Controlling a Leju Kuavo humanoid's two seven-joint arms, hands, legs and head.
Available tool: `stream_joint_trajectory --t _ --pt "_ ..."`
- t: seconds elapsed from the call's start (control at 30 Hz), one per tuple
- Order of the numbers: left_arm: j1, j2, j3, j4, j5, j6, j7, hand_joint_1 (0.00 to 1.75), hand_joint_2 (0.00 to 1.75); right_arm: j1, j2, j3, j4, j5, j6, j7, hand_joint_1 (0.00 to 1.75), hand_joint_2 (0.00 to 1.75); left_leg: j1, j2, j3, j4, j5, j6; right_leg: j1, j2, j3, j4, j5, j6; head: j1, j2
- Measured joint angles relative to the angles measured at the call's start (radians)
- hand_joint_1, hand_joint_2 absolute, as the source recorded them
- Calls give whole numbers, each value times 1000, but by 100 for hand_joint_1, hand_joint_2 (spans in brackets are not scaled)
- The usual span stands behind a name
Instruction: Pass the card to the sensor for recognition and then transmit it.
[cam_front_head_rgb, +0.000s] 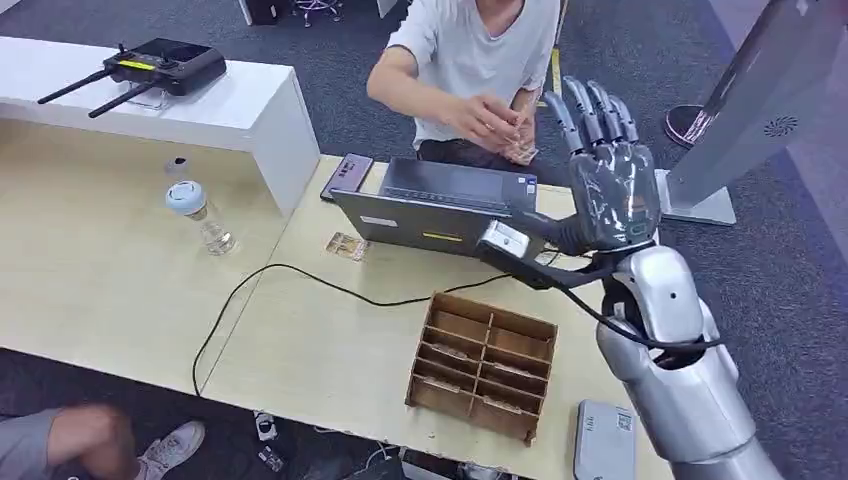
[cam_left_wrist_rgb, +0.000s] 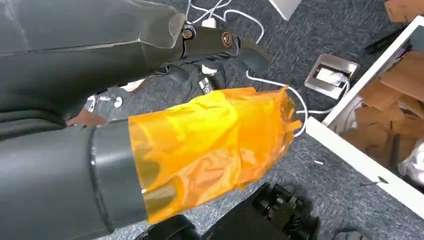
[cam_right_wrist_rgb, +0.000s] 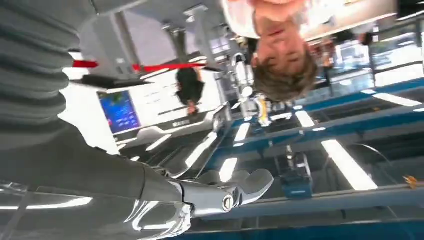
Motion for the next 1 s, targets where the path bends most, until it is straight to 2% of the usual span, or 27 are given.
stream_joint_trajectory --t 0.33,0.63,0.67,1.0 --pt "42 5 4 -23 15 5 26 0 0 142 -12 -13 -151 -51 -28 -55 0 0 0 0 0 0 0 0 0 0 0 0 0 0 0 0" --pt "93 21 22 -74 34 19 46 0 0 293 -18 -12 -278 -143 -44 -130 0 0 0 0 0 0 0 0 0 0 0 0 0 0 0 0" --pt "97 23 24 -77 37 20 46 0 0 309 -19 -11 -287 -149 -47 -137 0 175 0 0 0 0 0 0 0 0 0 0 0 0 0 0" --pt "133 32 30 -119 58 35 66 0 0 468 -34 -10 -302 -190 -56 -179 0 175 0 0 0 -1 0 0 0 0 0 -1 -1 0 0 0"
